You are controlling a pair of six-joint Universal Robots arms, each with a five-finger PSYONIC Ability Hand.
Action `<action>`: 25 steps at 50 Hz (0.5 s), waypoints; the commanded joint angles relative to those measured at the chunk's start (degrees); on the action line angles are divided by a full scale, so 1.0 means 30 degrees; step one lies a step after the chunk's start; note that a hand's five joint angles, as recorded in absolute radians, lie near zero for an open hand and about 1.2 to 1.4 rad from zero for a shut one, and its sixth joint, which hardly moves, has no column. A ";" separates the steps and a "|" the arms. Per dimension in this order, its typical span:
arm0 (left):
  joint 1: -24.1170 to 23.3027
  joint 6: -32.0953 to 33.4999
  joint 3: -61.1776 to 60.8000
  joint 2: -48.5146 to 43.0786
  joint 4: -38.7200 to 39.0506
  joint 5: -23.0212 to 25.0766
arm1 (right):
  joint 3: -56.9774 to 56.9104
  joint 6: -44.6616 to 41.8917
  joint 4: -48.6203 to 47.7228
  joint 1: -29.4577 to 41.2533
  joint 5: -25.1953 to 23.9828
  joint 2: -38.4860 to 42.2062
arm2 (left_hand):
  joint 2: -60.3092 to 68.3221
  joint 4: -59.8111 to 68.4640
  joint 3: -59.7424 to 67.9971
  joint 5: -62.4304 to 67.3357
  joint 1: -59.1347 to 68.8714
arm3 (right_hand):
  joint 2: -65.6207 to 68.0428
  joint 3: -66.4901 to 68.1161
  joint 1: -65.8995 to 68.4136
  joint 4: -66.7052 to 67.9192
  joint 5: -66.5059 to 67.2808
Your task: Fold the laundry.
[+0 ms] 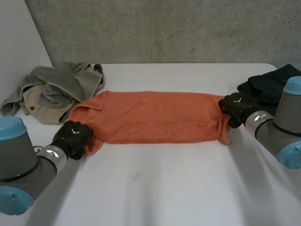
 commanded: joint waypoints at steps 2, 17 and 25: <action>-0.0451 -0.0443 -0.0224 0.1212 0.1917 -0.1349 | -0.0179 0.1138 0.2341 -0.0140 0.0420 -0.0979 | 0.4109 0.4068 0.4304 0.4677 0.4764 | 0.4268 0.4002 0.5130 0.3792 0.4416; -0.0657 -0.4719 -0.0254 0.6337 0.1129 -0.2140 | -0.9509 0.6030 0.9897 -0.2249 0.1880 0.3227 | 0.4109 0.4068 0.4304 0.4677 0.4764 | 0.4268 0.4002 0.5130 0.3792 0.4416; -0.0423 -0.5952 0.0420 0.7483 0.1011 -0.2667 | -1.5616 0.9018 1.2655 -0.2689 0.4930 0.7104 | 0.4109 0.4068 0.4304 0.4677 0.4764 | -0.0548 -0.0813 0.0315 -0.1024 -0.0399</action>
